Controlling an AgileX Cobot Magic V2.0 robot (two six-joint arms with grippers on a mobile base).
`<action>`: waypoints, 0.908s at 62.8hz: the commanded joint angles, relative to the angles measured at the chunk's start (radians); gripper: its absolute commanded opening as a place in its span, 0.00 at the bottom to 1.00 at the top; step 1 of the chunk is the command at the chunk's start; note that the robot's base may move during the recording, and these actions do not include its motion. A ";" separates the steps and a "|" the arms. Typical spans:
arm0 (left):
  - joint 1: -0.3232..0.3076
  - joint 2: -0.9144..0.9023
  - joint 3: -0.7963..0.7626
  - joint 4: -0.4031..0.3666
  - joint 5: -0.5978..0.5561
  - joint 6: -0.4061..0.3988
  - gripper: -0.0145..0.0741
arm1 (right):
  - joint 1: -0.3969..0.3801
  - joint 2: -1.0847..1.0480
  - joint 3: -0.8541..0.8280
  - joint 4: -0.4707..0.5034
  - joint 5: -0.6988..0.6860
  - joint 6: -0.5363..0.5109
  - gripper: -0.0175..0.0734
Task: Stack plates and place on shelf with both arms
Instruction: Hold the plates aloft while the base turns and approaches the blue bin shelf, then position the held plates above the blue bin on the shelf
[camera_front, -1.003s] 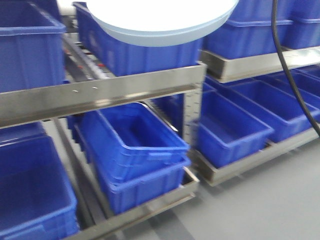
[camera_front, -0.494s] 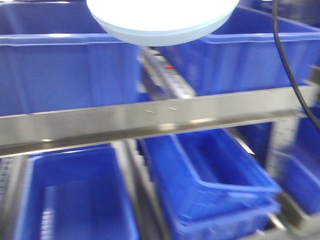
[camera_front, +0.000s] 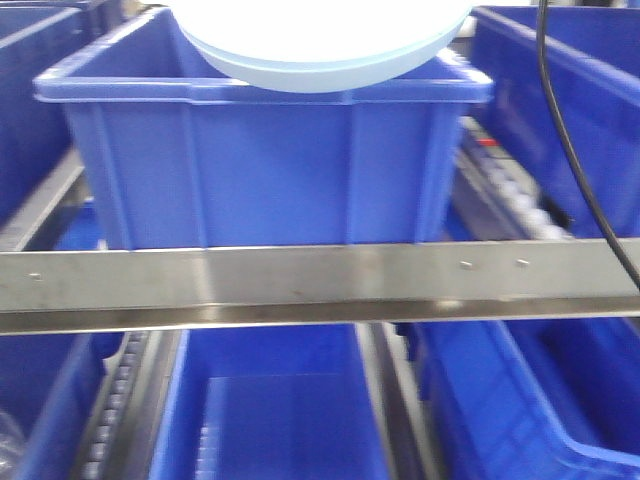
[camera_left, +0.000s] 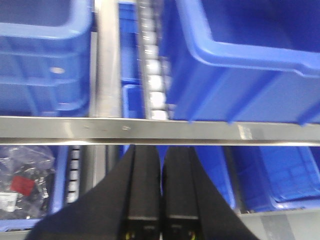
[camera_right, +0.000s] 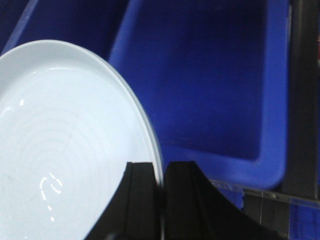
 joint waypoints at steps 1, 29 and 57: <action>0.000 -0.002 -0.028 -0.009 -0.077 -0.005 0.27 | 0.001 -0.039 -0.034 0.013 -0.091 -0.004 0.23; 0.000 -0.002 -0.028 -0.009 -0.077 -0.005 0.27 | 0.001 -0.039 -0.034 0.013 -0.091 -0.004 0.23; 0.000 -0.002 -0.028 -0.009 -0.077 -0.005 0.27 | 0.001 -0.039 -0.034 0.013 -0.091 -0.004 0.23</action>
